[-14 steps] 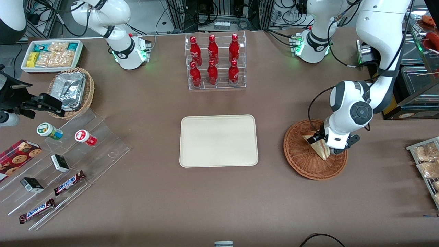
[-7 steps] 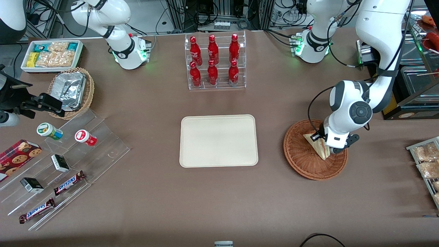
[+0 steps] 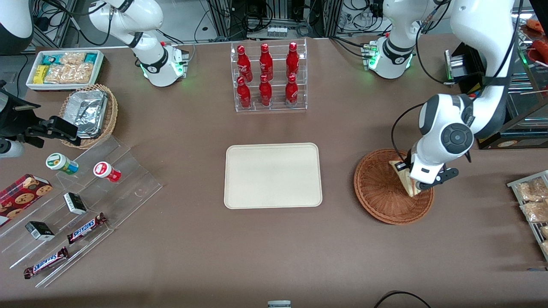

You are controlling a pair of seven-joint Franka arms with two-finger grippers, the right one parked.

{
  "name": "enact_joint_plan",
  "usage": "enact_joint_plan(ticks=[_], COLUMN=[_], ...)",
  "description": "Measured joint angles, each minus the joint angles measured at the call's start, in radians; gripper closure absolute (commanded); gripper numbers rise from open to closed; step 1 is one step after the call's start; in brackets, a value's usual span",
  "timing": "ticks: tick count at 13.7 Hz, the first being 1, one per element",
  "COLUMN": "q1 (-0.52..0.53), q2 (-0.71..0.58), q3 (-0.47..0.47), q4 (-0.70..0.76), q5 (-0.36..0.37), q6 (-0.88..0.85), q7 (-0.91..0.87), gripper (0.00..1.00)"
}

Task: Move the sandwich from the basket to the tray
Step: 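Lift the sandwich and carry it with the left gripper over the tray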

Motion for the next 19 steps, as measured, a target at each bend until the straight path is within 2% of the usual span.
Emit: enact_joint_plan(ticks=[5, 10, 16, 19], q1=[0.001, -0.001, -0.004, -0.073], q2=[-0.034, 0.042, 0.182, 0.275], q3=[-0.07, -0.191, -0.367, -0.409], q4=[0.066, 0.243, 0.365, 0.426], q5=[0.003, 0.001, 0.002, 0.062], q6=[-0.124, -0.281, -0.275, -0.225], q7=[0.217, 0.305, 0.152, -0.003], gripper=[1.0, 1.0, 1.0, 1.0])
